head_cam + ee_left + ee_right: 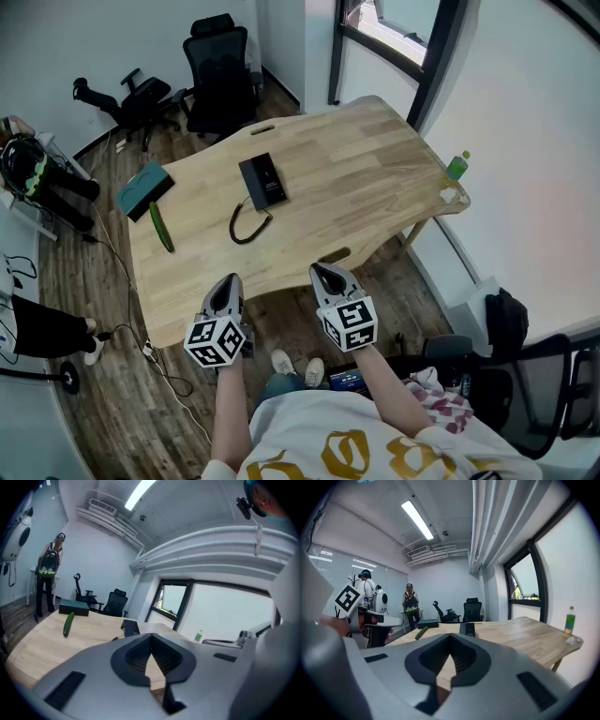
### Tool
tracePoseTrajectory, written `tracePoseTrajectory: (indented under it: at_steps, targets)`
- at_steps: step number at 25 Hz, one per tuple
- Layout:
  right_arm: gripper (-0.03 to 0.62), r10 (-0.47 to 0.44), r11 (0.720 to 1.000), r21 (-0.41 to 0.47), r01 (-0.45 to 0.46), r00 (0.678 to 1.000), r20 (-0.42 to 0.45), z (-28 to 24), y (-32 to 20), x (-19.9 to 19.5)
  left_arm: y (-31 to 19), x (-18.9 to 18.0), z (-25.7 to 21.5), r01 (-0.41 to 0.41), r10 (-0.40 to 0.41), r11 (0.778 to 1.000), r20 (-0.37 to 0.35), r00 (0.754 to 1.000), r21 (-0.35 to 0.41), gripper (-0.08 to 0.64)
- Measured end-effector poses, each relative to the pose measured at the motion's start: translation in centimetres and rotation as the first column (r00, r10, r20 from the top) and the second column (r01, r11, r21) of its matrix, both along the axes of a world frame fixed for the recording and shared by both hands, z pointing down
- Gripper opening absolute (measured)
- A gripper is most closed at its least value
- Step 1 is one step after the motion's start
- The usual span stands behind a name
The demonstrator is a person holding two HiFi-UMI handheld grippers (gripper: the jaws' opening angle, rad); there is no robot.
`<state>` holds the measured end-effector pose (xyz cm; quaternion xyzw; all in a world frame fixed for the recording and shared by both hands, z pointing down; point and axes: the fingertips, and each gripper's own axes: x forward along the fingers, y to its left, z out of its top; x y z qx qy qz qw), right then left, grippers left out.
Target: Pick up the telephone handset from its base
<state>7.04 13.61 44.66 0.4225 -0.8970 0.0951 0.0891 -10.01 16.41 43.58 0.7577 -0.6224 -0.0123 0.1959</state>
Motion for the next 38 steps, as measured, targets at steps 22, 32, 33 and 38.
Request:
tracePoseTrajectory:
  at_steps: [22, 32, 33, 38]
  targets:
    - [0.005, 0.017, 1.000, -0.005, -0.017, 0.998, 0.056, -0.9, -1.8, 1.9, -0.8, -0.7, -0.4, 0.032, -0.033, 0.999, 0.069, 0.997, 0.016, 0.006]
    - [0.005, 0.005, 1.000, -0.026, -0.004, 0.999, 0.054, -0.5, -3.7, 2.5, -3.1, -0.6, -0.1, 0.040, -0.040, 0.999, 0.038, 0.998, 0.006, 0.006]
    - [0.005, 0.007, 1.000, -0.030, -0.006, 0.999, 0.050, -0.4, -3.9, 2.7, -3.5, -0.5, 0.0, 0.036, -0.036, 0.999, 0.039, 0.999, 0.003, 0.006]
    - [0.005, 0.012, 0.999, -0.031, -0.012, 1.000, 0.021, 0.2, -6.5, 3.0, -6.9, -0.5, 0.4, 0.027, -0.027, 0.999, 0.017, 0.999, 0.020, 0.006]
